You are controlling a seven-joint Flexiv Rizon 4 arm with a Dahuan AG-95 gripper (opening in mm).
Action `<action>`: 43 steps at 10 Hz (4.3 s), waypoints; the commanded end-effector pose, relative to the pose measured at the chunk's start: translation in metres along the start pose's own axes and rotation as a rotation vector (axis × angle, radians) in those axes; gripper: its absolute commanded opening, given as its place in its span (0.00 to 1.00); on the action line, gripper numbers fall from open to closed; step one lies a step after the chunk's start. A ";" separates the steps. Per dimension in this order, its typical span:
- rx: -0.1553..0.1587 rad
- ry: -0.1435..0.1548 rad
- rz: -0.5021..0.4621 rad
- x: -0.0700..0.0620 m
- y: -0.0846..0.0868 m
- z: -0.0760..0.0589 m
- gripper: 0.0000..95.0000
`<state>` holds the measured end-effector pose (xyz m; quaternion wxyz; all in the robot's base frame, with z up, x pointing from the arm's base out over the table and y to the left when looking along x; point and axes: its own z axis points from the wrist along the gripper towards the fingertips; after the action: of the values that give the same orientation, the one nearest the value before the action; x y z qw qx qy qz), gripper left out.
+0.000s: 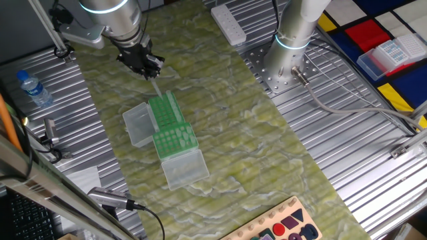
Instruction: Transfer all large pipette tips from one holder to another
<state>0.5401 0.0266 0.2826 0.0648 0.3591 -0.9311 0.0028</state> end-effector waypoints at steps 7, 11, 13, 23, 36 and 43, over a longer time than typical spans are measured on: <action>0.015 -0.023 -0.034 0.004 0.007 0.014 0.00; 0.024 -0.027 -0.078 0.004 0.007 0.017 0.60; 0.024 -0.029 -0.068 0.002 0.008 0.018 0.60; -0.033 -0.061 0.437 -0.101 0.072 0.052 0.40; -0.031 -0.092 0.407 -0.121 0.118 0.099 0.20; -0.020 -0.108 0.389 -0.119 0.121 0.114 0.20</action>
<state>0.5331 0.1901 0.1586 0.0163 0.1722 -0.9848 -0.0132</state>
